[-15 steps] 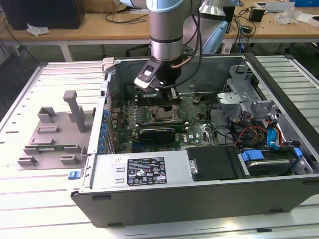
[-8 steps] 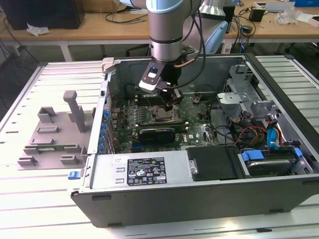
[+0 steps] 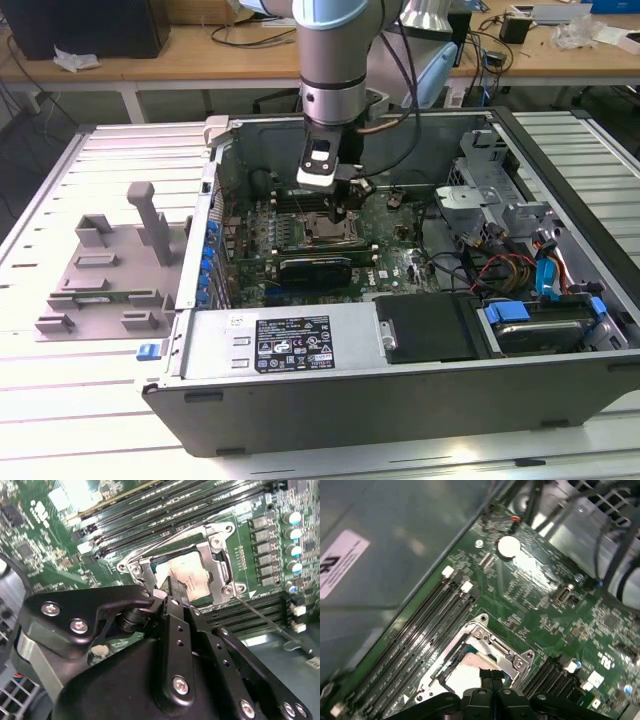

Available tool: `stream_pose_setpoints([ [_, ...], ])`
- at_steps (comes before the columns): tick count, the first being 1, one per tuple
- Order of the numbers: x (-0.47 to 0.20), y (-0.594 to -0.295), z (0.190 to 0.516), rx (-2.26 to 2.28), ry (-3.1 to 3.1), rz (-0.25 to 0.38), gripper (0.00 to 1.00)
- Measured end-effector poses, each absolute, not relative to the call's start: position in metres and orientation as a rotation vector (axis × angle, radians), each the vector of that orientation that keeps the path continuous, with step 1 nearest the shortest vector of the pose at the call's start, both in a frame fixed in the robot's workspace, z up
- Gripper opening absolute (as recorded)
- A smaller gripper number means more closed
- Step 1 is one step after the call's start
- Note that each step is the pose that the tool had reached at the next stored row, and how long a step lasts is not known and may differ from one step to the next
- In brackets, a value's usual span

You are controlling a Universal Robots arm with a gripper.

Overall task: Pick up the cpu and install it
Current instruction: 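Close the cpu cover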

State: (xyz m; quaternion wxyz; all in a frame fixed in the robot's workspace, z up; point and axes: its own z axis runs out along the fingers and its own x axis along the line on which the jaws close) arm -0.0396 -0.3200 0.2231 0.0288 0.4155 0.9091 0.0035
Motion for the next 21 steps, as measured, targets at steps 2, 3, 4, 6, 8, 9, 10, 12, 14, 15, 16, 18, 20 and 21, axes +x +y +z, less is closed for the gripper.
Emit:
stream_pose_setpoints([
  [2, -0.0396, -0.3200, 0.2227, 1.208, 2.838, 0.013, 0.11],
  [3, -0.0396, -0.3200, 0.2226, 1.182, 2.849, 0.014, 0.11],
  [4, -0.0396, -0.3200, 0.2223, 1.138, 2.867, 0.015, 0.11],
  [6, -0.0396, -0.3200, 0.2220, 1.079, 2.889, 0.016, 0.11],
  [8, -0.0396, -0.3200, 0.2214, 0.958, 2.932, 0.019, 0.11],
  [9, -0.0396, -0.3200, 0.2211, 0.893, 2.953, 0.021, 0.11],
  [10, -0.0396, -0.3200, 0.2209, 0.848, 2.966, 0.022, 0.11],
  [12, -0.0396, -0.3200, 0.2206, 0.777, 2.986, 0.024, 0.11],
  [14, -0.0396, -0.3200, 0.2203, 0.723, 3.000, 0.025, 0.11],
  [15, -0.0396, -0.3200, 0.2202, 0.696, 3.006, 0.026, 0.11],
  [16, -0.0396, -0.3200, 0.2201, 0.669, 3.012, 0.027, 0.11],
  [18, -0.0396, -0.3200, 0.2197, 0.601, 3.027, 0.028, 0.11],
  [20, -0.0396, -0.3200, 0.2195, 0.544, 3.038, 0.030, 0.11],
  [21, -0.0396, -0.3200, 0.2193, 0.511, 3.044, 0.031, 0.11],
])
